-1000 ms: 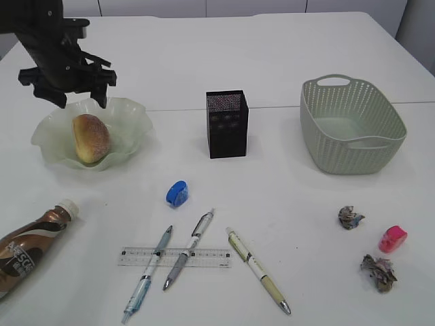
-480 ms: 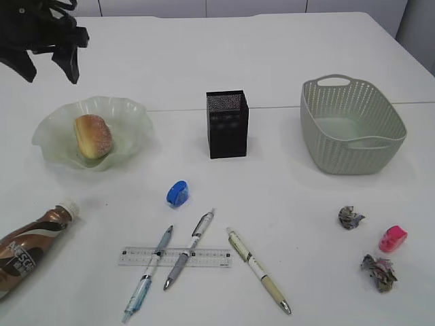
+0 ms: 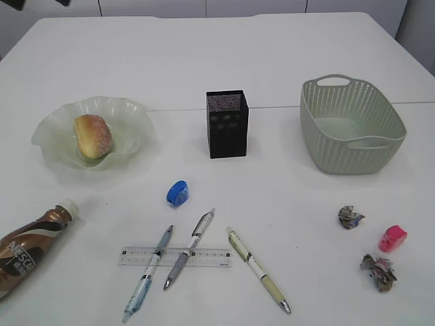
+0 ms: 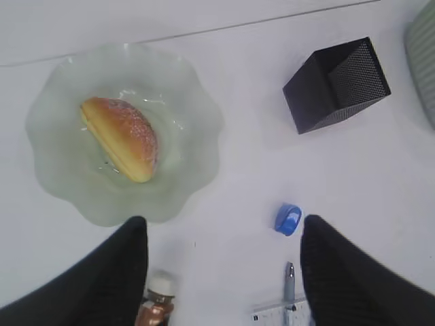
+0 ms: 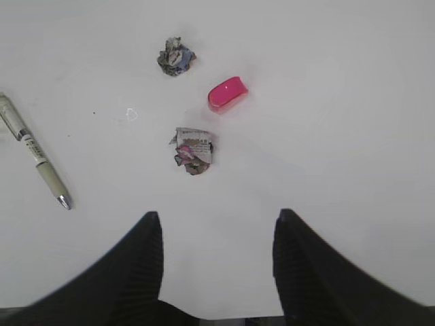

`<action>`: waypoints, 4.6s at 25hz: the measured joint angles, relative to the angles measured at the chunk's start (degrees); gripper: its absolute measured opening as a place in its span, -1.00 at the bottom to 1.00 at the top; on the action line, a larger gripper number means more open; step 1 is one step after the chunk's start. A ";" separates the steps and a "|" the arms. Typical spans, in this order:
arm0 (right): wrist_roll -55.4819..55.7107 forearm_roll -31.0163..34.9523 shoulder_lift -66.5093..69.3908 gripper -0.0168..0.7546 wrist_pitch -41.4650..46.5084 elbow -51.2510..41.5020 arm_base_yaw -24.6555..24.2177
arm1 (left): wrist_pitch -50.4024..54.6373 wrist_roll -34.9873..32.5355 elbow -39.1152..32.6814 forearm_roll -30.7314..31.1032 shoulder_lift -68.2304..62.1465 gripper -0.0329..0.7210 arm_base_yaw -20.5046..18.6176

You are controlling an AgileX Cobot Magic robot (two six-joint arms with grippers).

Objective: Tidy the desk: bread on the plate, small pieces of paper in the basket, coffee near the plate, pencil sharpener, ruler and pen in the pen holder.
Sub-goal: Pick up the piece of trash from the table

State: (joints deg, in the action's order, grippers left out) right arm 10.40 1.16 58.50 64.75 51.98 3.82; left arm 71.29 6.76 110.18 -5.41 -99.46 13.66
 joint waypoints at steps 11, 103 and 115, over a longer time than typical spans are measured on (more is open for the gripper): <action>-1.13 3.37 5.37 0.12 0.60 0.09 0.00 | 0.29 -0.10 -34.01 0.38 27.87 0.42 0.00; 15.51 -19.89 32.81 0.12 -40.23 -15.60 12.67 | 0.66 4.16 -41.74 0.73 39.88 0.41 1.05; 15.60 -20.02 35.67 0.12 -41.78 -15.51 12.67 | 0.66 4.16 -41.74 0.73 39.88 0.41 1.05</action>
State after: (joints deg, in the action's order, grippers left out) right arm 26.00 -18.86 94.17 22.97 36.47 16.49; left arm 71.95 10.92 68.45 -4.68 -59.59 14.72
